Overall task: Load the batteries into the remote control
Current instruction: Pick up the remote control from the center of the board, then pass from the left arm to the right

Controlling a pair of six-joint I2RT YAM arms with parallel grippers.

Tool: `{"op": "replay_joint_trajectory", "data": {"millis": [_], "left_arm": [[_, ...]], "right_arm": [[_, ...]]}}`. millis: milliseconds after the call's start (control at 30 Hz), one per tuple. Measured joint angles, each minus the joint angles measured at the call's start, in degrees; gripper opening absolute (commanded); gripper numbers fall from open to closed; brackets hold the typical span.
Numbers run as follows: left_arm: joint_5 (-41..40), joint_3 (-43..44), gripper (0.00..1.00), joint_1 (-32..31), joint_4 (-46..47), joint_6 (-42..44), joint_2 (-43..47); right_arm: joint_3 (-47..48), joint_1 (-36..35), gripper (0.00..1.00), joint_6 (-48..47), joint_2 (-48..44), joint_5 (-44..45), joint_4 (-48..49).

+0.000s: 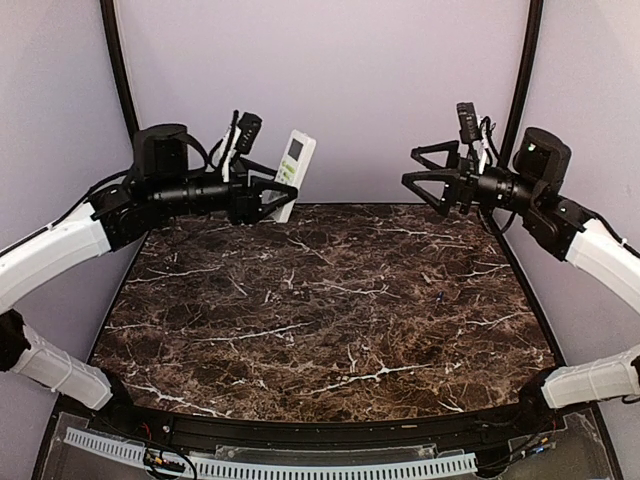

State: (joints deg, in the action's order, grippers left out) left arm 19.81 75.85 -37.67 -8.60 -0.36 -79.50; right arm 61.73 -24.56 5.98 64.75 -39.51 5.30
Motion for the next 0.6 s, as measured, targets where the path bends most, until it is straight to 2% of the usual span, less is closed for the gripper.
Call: {"op": "replay_joint_trajectory", "data": {"millis": [100,233,467,600], "left_arm": [[5.22,-4.26,0.0,-5.97,11.15,-0.57,8.68],[8.17,-5.49,0.0,-10.1,19.67,-1.38,10.93],[8.87,-7.43,0.0,-16.79,21.33,0.85,8.0],[8.92,-7.45,0.0,-18.23,21.38,2.19,7.34]], "right_arm": [[2.91,-7.21,0.99,0.04,-0.07,-5.11,4.26],[8.94,-14.49,0.98,-0.13,2.03,-9.05,7.63],[18.36,-23.1,0.95,-0.37,9.68,-9.22,8.13],[20.87,-26.14,0.85,-1.38,14.25,-8.11,5.75]]}}
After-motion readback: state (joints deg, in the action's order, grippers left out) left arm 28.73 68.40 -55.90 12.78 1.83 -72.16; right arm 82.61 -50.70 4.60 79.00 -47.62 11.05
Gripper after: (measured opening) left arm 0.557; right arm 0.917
